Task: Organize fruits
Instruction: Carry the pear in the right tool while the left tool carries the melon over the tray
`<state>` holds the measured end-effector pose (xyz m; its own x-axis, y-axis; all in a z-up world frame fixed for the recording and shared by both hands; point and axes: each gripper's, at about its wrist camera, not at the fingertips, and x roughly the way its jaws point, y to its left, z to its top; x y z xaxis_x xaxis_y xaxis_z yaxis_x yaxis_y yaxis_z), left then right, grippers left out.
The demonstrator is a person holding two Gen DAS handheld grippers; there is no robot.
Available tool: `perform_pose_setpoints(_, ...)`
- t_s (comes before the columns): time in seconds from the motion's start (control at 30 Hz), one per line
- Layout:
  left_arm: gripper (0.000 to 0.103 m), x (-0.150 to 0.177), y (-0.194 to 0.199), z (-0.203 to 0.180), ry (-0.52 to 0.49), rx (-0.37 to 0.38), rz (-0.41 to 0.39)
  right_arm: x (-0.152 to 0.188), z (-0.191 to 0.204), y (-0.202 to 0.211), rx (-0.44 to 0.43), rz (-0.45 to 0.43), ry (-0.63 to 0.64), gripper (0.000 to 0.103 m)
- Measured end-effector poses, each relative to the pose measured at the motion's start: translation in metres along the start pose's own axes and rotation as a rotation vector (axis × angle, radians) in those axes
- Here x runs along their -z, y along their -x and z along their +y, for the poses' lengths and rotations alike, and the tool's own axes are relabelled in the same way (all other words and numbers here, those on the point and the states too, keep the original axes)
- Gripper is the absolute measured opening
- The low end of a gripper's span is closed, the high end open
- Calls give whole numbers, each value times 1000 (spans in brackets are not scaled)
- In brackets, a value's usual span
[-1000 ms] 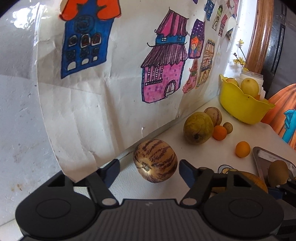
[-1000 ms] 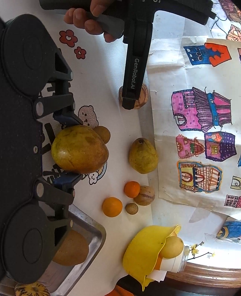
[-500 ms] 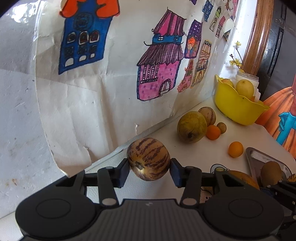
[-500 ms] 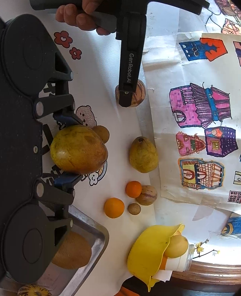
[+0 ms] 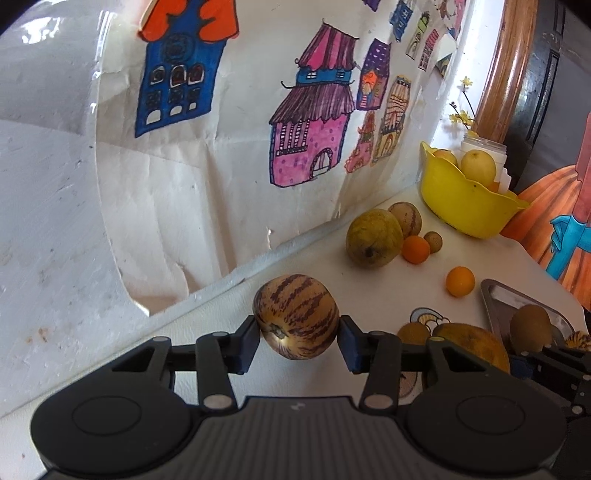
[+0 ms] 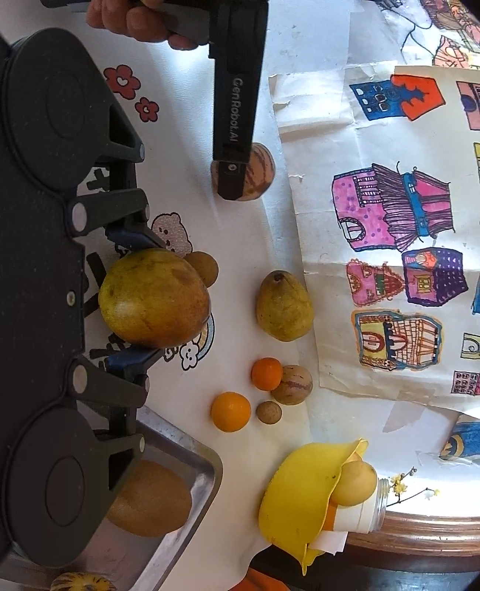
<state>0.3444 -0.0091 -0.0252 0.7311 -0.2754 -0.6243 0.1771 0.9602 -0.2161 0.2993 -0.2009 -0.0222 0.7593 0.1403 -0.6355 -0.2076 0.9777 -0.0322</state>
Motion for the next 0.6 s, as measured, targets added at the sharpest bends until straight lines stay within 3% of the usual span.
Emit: perform_pose_setpoints(0.6,49,21,50,-31,-13,37,14,27,-11,72,-20,-64,-50,54)
